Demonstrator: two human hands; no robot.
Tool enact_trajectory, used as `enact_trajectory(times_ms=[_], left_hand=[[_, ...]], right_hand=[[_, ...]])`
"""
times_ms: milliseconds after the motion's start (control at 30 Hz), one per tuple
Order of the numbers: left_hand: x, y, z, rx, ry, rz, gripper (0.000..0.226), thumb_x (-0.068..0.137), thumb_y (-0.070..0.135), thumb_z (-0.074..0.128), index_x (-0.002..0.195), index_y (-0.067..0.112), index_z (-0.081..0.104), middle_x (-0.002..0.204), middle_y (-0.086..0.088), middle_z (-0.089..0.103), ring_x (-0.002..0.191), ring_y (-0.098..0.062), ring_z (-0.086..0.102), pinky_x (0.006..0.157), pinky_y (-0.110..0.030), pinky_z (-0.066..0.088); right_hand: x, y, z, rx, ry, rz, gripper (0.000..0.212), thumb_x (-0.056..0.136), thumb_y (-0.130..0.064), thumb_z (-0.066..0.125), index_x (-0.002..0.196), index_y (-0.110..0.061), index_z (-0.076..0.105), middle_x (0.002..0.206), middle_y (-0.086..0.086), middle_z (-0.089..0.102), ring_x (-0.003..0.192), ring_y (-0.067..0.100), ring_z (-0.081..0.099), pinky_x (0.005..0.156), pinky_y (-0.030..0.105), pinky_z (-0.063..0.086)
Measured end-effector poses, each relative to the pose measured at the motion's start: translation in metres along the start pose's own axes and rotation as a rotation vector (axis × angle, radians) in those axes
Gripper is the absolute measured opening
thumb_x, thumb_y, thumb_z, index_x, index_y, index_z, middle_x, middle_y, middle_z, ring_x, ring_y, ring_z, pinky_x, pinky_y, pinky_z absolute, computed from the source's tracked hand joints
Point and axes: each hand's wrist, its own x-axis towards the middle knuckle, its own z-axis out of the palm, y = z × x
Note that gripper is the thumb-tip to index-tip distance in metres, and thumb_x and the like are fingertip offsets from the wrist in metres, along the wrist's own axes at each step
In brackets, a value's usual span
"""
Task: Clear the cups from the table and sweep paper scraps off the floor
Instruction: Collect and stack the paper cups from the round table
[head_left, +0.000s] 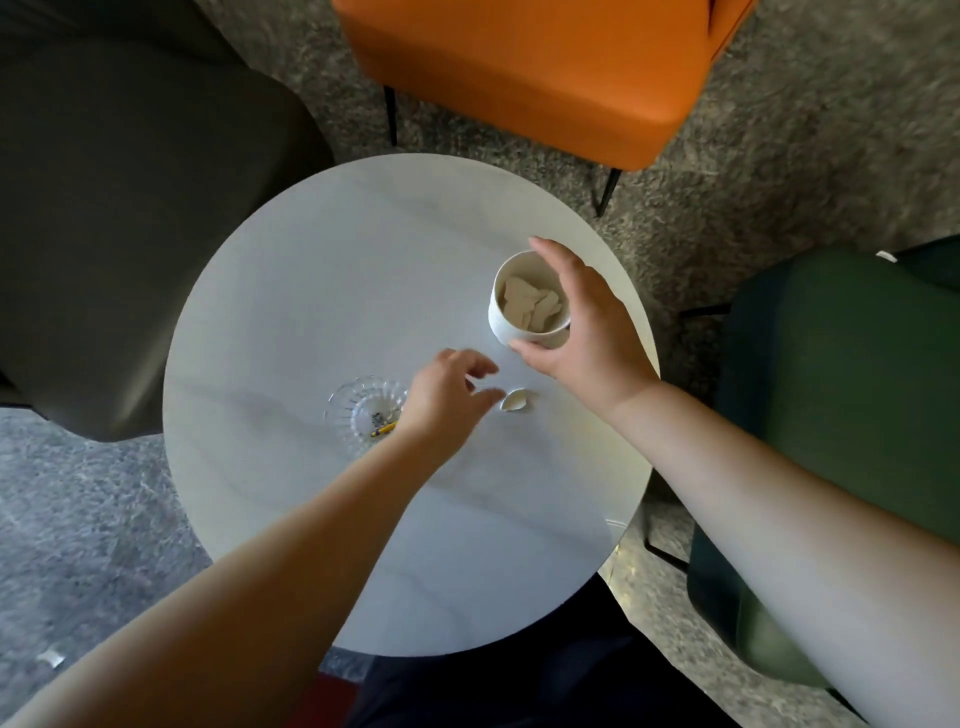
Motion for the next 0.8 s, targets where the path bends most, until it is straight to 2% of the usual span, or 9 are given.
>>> enact_trajectory(times_ms=[67,100,267,367,467,567,667,733,800], left_hand=[[-0.002,-0.003,0.019,0.065,-0.084,0.038,0.032,0.080,0.028,0.078,0.110,0.019,0.068,0.100,0.006,0.052,0.083,-0.014,0.055,0.079,-0.025,0.046],[-0.002,-0.004,0.027,0.088,-0.093,0.037,0.034,0.080,0.028,0.078,0.111,0.019,0.067,0.101,0.004,0.051,0.087,-0.018,0.056,0.079,-0.029,0.047],[0.003,-0.004,0.045,0.225,-0.006,0.015,0.017,0.083,0.034,0.071,0.096,0.024,0.068,0.104,0.003,0.053,0.094,-0.019,0.056,0.067,-0.027,0.038],[0.004,-0.004,0.042,0.203,0.010,-0.006,0.014,0.083,0.035,0.073,0.089,0.022,0.070,0.101,0.004,0.057,0.091,-0.019,0.057,0.067,-0.028,0.042],[0.000,-0.006,0.030,0.097,0.046,-0.073,0.011,0.084,0.035,0.073,0.085,0.024,0.068,0.087,0.008,0.062,0.083,-0.018,0.059,0.065,-0.028,0.043],[-0.007,-0.002,0.012,-0.100,0.197,-0.157,0.018,0.081,0.035,0.076,0.072,0.031,0.061,0.068,0.016,0.060,0.064,-0.003,0.055,0.053,-0.012,0.035],[-0.015,0.016,-0.009,-0.279,0.405,-0.174,0.022,0.082,0.035,0.076,0.069,0.034,0.058,0.066,0.013,0.062,0.061,0.001,0.057,0.054,-0.009,0.037],[-0.020,0.034,-0.022,-0.420,0.508,-0.131,0.019,0.082,0.036,0.076,0.072,0.035,0.059,0.069,0.010,0.065,0.065,-0.006,0.061,0.061,-0.016,0.043],[-0.025,0.054,-0.032,-0.506,0.559,-0.065,0.018,0.081,0.036,0.076,0.073,0.035,0.060,0.072,0.011,0.066,0.069,-0.009,0.063,0.063,-0.017,0.046]], right_hand=[[-0.005,0.004,-0.004,0.001,-0.016,0.007,0.088,0.072,-0.021,0.080,0.146,-0.026,0.033,0.134,0.005,0.049,0.121,0.011,0.045,0.092,-0.003,0.024],[-0.006,0.006,-0.005,0.006,-0.021,0.011,0.089,0.071,-0.021,0.081,0.146,-0.027,0.033,0.134,0.005,0.049,0.120,0.011,0.045,0.092,-0.003,0.025],[-0.006,0.010,-0.006,0.001,-0.046,-0.001,0.090,0.071,-0.021,0.081,0.146,-0.026,0.032,0.134,0.005,0.048,0.121,0.012,0.046,0.095,0.002,0.028],[-0.002,0.009,-0.004,-0.013,-0.069,-0.016,0.091,0.070,-0.022,0.082,0.146,-0.029,0.032,0.133,0.004,0.048,0.118,0.011,0.047,0.093,0.002,0.029],[-0.002,0.008,-0.005,-0.015,-0.070,-0.015,0.092,0.070,-0.022,0.082,0.147,-0.028,0.031,0.133,0.005,0.048,0.118,0.013,0.047,0.096,0.008,0.032],[-0.004,0.006,-0.006,-0.011,-0.067,-0.015,0.093,0.070,-0.021,0.082,0.147,-0.027,0.030,0.136,0.005,0.048,0.122,0.015,0.047,0.099,0.014,0.034],[-0.004,0.006,-0.007,0.006,-0.061,-0.029,0.094,0.069,-0.020,0.083,0.147,-0.026,0.031,0.138,0.004,0.048,0.124,0.015,0.046,0.099,0.013,0.033],[-0.004,0.007,-0.006,0.027,-0.062,-0.009,0.094,0.070,-0.021,0.083,0.147,-0.029,0.029,0.139,0.003,0.047,0.124,0.012,0.045,0.096,0.010,0.032],[-0.004,0.007,-0.003,0.044,-0.051,0.027,0.092,0.071,-0.025,0.081,0.146,-0.033,0.028,0.137,0.001,0.048,0.120,0.009,0.046,0.091,0.003,0.031]])
